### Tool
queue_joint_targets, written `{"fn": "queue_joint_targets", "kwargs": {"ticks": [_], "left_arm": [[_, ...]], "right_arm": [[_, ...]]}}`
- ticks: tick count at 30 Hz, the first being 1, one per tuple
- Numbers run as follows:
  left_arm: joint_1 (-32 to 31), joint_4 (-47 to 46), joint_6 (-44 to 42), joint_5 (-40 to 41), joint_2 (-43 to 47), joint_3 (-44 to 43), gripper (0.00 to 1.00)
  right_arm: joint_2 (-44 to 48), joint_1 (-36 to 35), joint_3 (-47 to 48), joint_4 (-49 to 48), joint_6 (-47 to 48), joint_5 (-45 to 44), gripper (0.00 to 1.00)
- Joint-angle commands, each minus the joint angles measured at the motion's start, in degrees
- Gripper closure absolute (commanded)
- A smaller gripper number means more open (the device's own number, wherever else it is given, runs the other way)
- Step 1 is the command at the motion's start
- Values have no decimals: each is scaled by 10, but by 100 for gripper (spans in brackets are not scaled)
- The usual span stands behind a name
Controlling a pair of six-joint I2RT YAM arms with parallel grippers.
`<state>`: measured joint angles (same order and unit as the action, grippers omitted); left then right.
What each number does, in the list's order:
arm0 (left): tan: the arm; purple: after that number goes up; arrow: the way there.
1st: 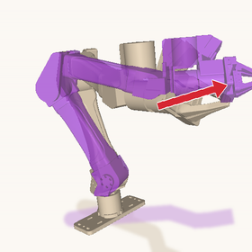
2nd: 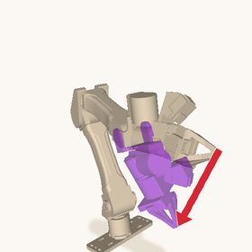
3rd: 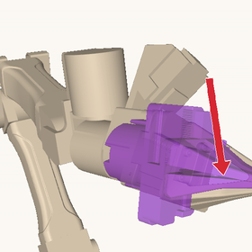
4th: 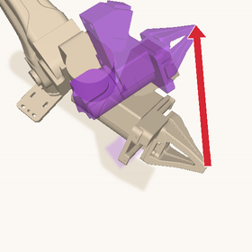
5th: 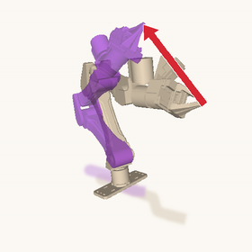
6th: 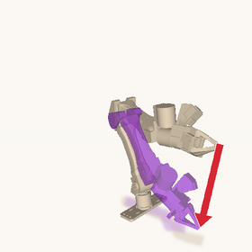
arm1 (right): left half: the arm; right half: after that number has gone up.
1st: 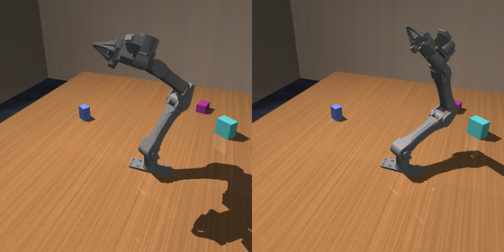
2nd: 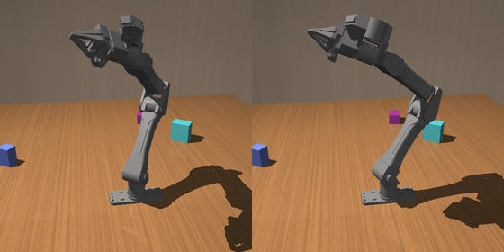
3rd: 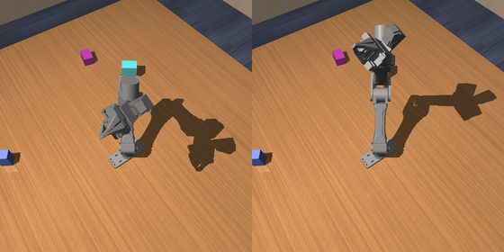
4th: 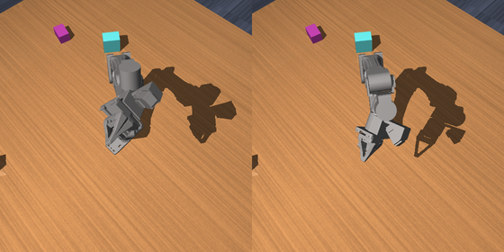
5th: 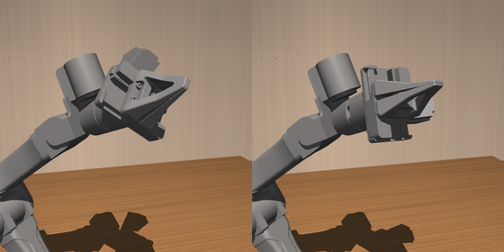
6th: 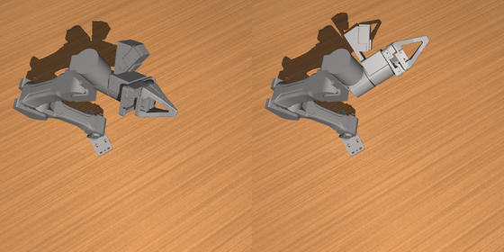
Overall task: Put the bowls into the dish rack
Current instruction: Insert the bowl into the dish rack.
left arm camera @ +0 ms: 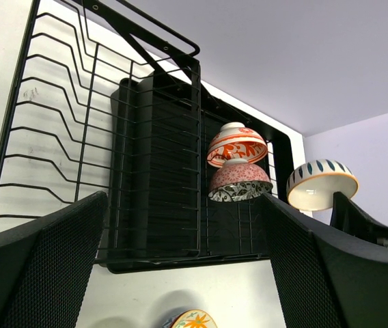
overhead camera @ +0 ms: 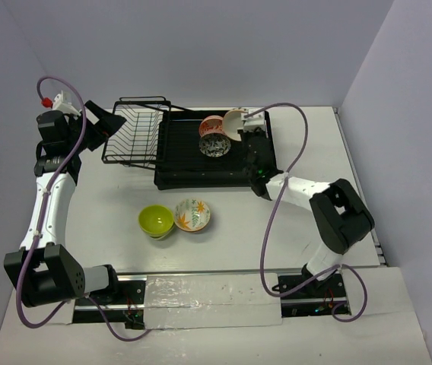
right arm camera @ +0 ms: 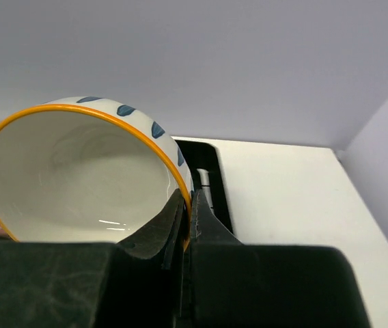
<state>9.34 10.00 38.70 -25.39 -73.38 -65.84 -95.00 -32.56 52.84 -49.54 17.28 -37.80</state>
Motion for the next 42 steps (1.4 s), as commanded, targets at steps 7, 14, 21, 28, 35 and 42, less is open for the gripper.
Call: {"fn": "queue_joint_targets", "kwargs": {"ticks": [7,14,21,28,35,42], "left_arm": [[2,-24,-5,-5,-1,-9,3],[2,-29,-2,-15,-10,-8,2],[2,-24,-10,-10,-25,-14,1],[1,-24,-8,-17,-33,-16,1],[1,-24,-7,-19,-36,-17,1],[0,-25,-6,-23,-38,-17,1]], "right_arm": [[-18,100,79,37,-93,118,100],[-72,128,140,99,-103,184,100],[-141,131,174,53,-31,114,100],[-157,158,187,53,-47,113,100],[-164,168,199,57,-31,113,100],[-181,167,182,-26,38,132,100]]}}
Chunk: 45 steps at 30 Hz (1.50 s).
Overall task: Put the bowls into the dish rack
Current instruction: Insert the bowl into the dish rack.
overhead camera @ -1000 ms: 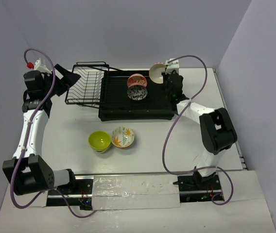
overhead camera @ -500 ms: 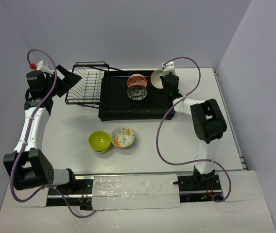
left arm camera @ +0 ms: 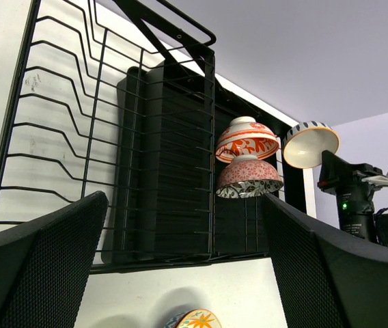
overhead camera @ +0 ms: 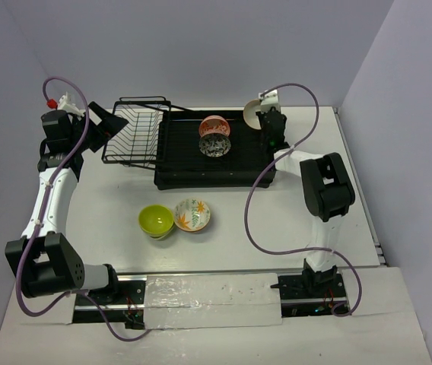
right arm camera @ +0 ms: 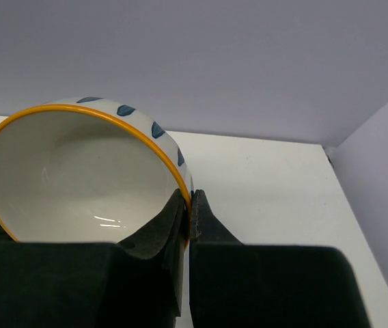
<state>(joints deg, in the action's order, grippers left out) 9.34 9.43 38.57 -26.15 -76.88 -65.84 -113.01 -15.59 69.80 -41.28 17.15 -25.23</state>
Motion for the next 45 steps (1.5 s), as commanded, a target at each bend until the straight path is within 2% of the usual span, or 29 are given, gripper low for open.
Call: {"fn": "queue_joint_targets", "kwargs": {"ticks": [1,10,16,45], "left_arm": [[1,-20,-5,-15,-3,-17,1],[0,-20,-6,-14,-3,-16,1],[0,-20,-6,-14,-3,-16,1],[0,-21,-4,-26,-13,-18,1]], "right_arm": [[-5,-2,7,-119,46,5,100],[-42,-3,-15,-246,104,47,100],[-64,-6,-29,-285,137,64,100],[-122,-1,15,-292,120,116,100]]}}
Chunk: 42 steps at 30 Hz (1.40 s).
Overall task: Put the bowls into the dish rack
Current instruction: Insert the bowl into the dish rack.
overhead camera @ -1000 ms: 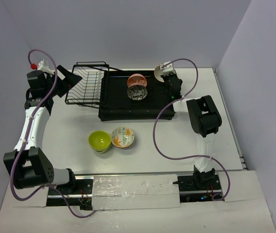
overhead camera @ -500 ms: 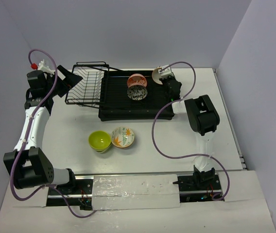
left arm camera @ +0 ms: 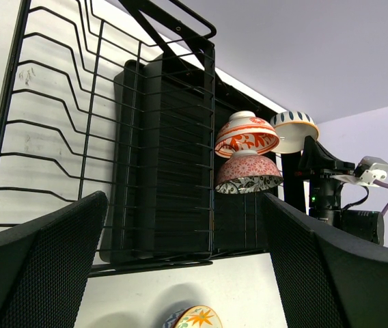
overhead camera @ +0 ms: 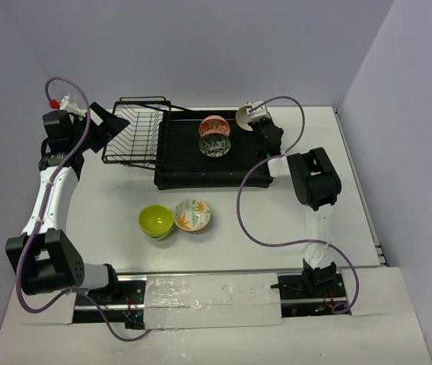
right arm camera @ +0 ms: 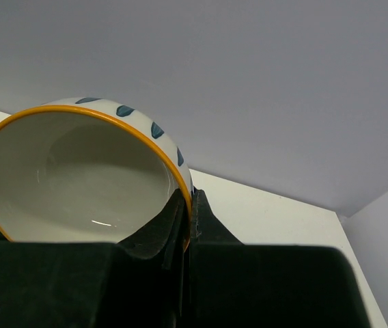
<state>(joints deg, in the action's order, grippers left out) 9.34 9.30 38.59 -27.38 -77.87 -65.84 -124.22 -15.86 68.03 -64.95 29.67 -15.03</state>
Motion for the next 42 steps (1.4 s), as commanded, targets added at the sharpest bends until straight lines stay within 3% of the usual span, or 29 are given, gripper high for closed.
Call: {"fn": "queue_joint_targets", "kwargs": {"ticks": [1,33,42], "left_arm": [[0,-20,-4,-14,-3,-18,1],[1,-31,14,-35,-4,-10,1],[1,-34,19,-42,0,-8,1]], "right_arm": [[-11,1,31,-55,-4,14,100],[47,1,-48,-35,-15,40,100],[38,-11,-52,-35,25,40,100]]}}
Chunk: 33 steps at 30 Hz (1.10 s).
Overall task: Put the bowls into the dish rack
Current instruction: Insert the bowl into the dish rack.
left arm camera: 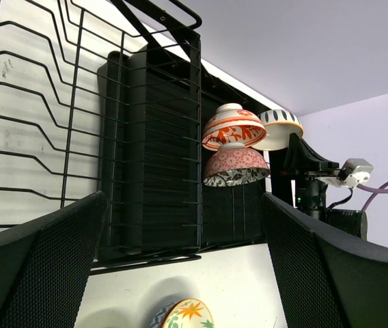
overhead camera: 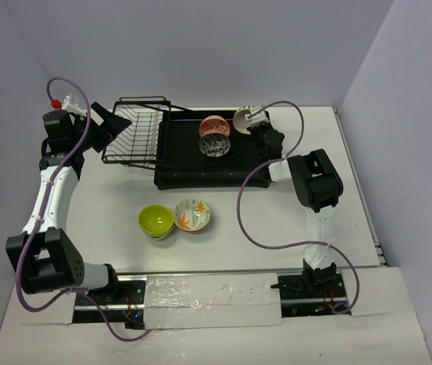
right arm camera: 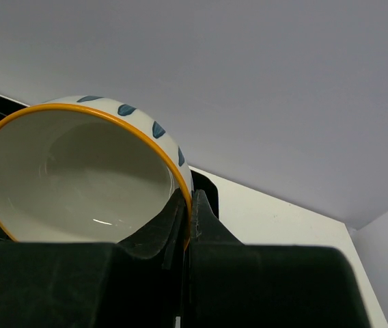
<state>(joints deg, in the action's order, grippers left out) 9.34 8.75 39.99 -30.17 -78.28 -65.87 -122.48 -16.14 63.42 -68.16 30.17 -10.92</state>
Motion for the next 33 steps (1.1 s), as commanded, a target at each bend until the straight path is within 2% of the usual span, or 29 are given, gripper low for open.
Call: {"fn": "queue_joint_targets", "kwargs": {"ticks": [1,9,18,23,26,33], "left_arm": [[1,-30,6,-15,3,-8,1],[1,-35,12,-24,3,-5,1],[-1,-38,14,-24,7,-4,1],[-4,-38,14,-25,3,-4,1],[-4,-38,15,-28,3,-4,1],[-4,-42,18,-31,2,-3,1]], "right_arm": [[19,-10,-6,-3,23,1,100],[16,-16,-14,0,55,-7,100],[22,-6,-5,62,52,-10,100],[9,-4,-16,15,81,-42,100],[-6,3,-51,-86,123,-19,100],[-5,4,-66,-108,124,-9,100]]}}
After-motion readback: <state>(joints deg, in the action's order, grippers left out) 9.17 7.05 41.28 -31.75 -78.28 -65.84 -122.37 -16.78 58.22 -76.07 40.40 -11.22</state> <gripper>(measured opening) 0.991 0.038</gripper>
